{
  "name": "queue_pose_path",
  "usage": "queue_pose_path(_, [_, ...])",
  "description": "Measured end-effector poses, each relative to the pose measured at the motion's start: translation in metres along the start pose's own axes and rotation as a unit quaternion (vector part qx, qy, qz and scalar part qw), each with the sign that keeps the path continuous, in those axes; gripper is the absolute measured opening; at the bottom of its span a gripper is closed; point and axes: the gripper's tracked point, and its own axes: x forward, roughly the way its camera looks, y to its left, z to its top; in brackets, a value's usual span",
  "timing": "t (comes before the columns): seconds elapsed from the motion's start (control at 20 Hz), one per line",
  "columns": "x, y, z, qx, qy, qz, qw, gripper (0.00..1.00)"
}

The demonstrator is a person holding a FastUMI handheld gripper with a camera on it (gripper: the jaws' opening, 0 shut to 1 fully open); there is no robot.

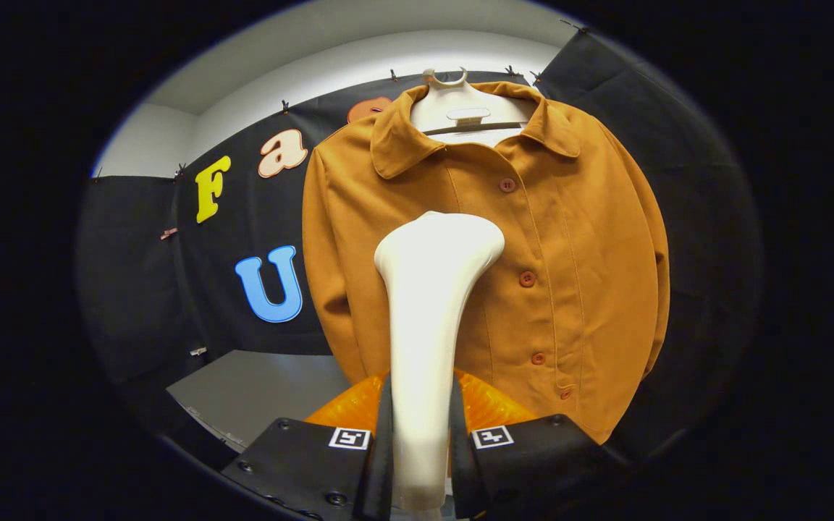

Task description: Iron the clothes twice with a garment steamer, once on the left side and once on the right side.

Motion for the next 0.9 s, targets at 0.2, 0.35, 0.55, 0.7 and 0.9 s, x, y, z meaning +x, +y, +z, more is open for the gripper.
queue_pose_path(0.2, [0.002,-0.009,-0.027,0.010,0.026,0.005,1.000,0.36])
queue_pose_path(0.35, [0.005,-0.017,-0.048,0.021,0.047,0.001,0.999,0.36])
queue_pose_path(0.55, [0.003,-0.025,-0.079,0.024,0.074,-0.004,0.997,0.36])
queue_pose_path(0.7, [0.004,-0.030,-0.099,0.026,0.093,-0.011,0.995,0.36])
queue_pose_path(0.9, [0.004,-0.034,-0.128,0.040,0.120,-0.014,0.992,0.36])
